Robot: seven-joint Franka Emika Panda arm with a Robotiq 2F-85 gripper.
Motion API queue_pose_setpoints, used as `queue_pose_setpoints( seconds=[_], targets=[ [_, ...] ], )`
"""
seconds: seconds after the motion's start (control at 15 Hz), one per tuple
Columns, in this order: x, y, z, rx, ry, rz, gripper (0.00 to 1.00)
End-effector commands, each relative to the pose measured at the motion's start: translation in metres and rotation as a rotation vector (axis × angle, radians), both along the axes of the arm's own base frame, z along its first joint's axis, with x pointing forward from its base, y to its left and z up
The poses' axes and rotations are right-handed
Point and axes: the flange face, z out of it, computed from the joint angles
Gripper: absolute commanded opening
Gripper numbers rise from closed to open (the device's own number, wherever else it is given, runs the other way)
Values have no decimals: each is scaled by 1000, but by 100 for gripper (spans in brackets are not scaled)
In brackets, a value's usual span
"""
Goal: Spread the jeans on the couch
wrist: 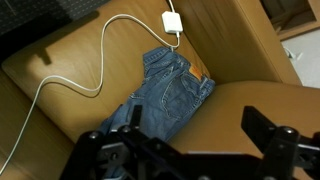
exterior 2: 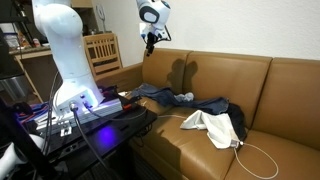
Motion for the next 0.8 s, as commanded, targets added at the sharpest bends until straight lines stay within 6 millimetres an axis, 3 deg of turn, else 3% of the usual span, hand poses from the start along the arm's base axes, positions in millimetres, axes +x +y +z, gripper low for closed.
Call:
queue_pose_setpoints(
  seconds=[0.0, 0.13, 0.27, 0.33, 0.53, 0.73],
  targets=[
    [23, -14, -74, 40, 66, -134, 100],
    [27, -14, -105, 41, 101, -179, 100],
    [27, -10, -90, 126, 57, -169, 100],
    [20, -11, -105, 66, 100, -160, 100],
    [28, -7, -97, 93, 72, -165, 100],
    [47, -20, -145, 114, 128, -264, 100]
  ],
)
